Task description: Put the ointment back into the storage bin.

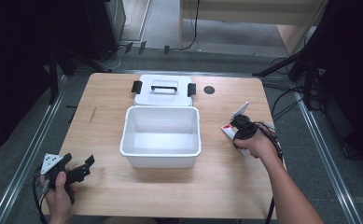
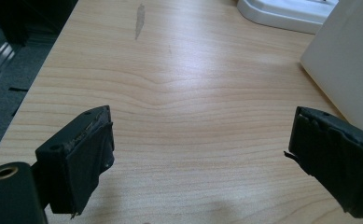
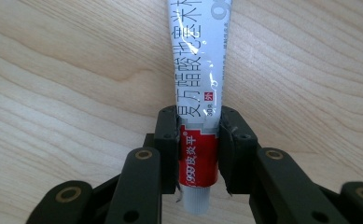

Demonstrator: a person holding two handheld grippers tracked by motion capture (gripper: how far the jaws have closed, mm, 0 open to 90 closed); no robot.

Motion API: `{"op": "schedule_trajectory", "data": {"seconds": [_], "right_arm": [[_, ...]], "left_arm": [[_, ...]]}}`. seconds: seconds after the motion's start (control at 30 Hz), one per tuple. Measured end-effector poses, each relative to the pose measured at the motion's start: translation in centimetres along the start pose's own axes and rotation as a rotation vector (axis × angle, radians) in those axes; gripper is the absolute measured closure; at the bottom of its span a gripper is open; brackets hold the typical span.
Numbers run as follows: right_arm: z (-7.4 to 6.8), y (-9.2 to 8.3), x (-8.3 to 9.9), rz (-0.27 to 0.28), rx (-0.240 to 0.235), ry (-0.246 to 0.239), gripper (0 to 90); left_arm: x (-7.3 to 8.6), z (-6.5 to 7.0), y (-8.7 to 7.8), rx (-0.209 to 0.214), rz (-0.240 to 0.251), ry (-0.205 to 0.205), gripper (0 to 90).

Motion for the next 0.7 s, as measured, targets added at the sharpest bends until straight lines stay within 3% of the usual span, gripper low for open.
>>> {"op": "schedule_trajectory", "data": {"seconds": [0.7], "right_arm": [[-2.2, -4.8, -1.6, 0.076, -0.024, -0.111, 72.5]], "left_arm": [[0.0, 0.0, 0.0, 0.000, 0.001, 0.000, 7.3]]}}
Point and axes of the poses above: each handheld gripper's, and its own axes: y roughly forward along the jaws, x roughly out of its underside, z roughly to its right, the point moved 9 cm from there along y, roughly forward along the jaws, and after that the axes turned 4 degrees about -x, right-handed, at the moved point
